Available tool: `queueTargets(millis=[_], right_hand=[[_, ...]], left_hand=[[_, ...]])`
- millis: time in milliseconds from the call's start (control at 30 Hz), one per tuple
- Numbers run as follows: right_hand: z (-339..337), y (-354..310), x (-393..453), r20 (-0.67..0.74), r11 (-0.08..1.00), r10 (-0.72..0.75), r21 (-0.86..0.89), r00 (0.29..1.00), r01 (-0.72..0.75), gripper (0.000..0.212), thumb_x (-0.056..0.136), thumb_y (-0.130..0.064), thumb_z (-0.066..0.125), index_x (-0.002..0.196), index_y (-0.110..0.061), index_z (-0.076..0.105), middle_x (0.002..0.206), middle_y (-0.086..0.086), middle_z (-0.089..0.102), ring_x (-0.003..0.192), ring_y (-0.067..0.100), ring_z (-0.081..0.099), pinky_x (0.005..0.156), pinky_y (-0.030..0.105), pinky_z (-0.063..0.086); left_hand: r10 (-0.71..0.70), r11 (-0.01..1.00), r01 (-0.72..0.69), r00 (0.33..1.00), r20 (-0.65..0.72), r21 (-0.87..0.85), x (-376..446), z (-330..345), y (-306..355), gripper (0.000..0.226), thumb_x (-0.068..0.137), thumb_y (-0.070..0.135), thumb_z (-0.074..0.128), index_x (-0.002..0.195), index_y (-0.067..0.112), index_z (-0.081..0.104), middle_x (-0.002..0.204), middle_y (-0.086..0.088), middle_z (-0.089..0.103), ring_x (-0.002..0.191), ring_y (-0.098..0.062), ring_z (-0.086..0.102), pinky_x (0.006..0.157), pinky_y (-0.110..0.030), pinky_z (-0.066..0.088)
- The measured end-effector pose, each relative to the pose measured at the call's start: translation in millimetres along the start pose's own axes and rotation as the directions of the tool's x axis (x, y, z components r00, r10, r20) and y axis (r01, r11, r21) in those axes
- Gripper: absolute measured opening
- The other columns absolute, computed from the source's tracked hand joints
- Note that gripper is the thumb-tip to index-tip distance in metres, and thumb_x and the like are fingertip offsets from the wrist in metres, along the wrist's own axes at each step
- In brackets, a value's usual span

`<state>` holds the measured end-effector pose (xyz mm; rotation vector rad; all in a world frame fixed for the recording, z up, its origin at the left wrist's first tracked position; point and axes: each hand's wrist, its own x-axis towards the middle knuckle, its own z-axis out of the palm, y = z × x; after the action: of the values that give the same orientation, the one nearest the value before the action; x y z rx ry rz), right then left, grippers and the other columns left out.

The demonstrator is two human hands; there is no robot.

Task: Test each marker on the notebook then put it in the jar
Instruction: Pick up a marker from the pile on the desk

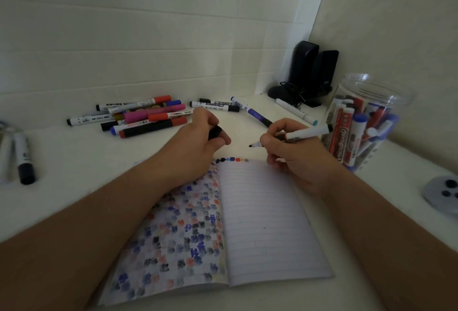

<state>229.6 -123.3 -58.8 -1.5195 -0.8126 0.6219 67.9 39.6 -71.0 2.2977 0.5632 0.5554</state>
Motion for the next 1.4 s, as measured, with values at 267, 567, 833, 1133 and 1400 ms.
queueTargets(millis=[267,567,833,1133,1400], right_hand=[[-3,-15,-10,0.135,0.95,0.129,0.268,0.982,-0.162,0.03,0.098,-0.019,0.045,0.103,-0.011,0.073,0.095,0.018,0.074,0.074,0.024,0.06,0.076,0.039,0.052],[8,-13,-8,0.04,0.977,0.136,0.163,0.99,-0.141,0.017,0.103,-0.017,0.052,0.087,-0.018,0.057,0.096,0.021,0.078,0.068,0.026,0.056,0.07,0.037,0.051],[7,-7,-9,-0.018,0.993,0.063,0.103,0.998,-0.061,0.017,0.096,-0.023,0.072,0.102,-0.007,0.074,0.092,0.016,0.077,0.07,0.025,0.055,0.065,0.034,0.049],[16,-9,-8,-0.024,0.996,0.041,0.077,0.999,-0.039,0.017,0.098,-0.028,0.071,0.099,-0.011,0.074,0.094,0.009,0.08,0.065,0.013,0.058,0.055,0.026,0.035],[51,-11,-28,0.154,0.939,-0.276,-0.167,0.949,0.3,0.023,0.096,-0.036,0.072,0.118,-0.043,0.068,0.099,-0.021,0.077,0.084,0.001,0.071,0.073,0.018,0.054]], left_hand=[[0.085,0.996,-0.083,0.994,-0.072,0.033,-1,1,2,0.02,0.098,0.027,0.068,0.113,0.036,0.058,0.119,0.013,0.067,0.11,-0.004,0.062,0.096,-0.024,0.051],[0.123,0.992,-0.121,0.991,-0.043,0.04,-2,2,6,0.024,0.095,0.025,0.072,0.113,0.036,0.059,0.111,0.017,0.065,0.099,0.008,0.059,0.077,-0.001,0.041],[0.144,0.99,-0.144,0.983,-0.11,0.007,-2,2,3,0.023,0.093,0.025,0.074,0.114,0.033,0.069,0.095,0.028,0.065,0.093,0.018,0.059,0.077,0.001,0.04],[0.213,0.969,-0.177,0.953,-0.215,0.174,-3,-3,8,0.026,0.091,0.022,0.077,0.116,0.027,0.074,0.097,0.015,0.071,0.086,0.004,0.061,0.08,-0.005,0.043],[0.25,0.906,-0.209,0.966,-0.066,0.369,-22,-21,18,0.016,0.097,0.03,0.064,0.112,0.025,0.067,0.098,0.009,0.068,0.085,-0.006,0.062,0.078,-0.034,0.054]])
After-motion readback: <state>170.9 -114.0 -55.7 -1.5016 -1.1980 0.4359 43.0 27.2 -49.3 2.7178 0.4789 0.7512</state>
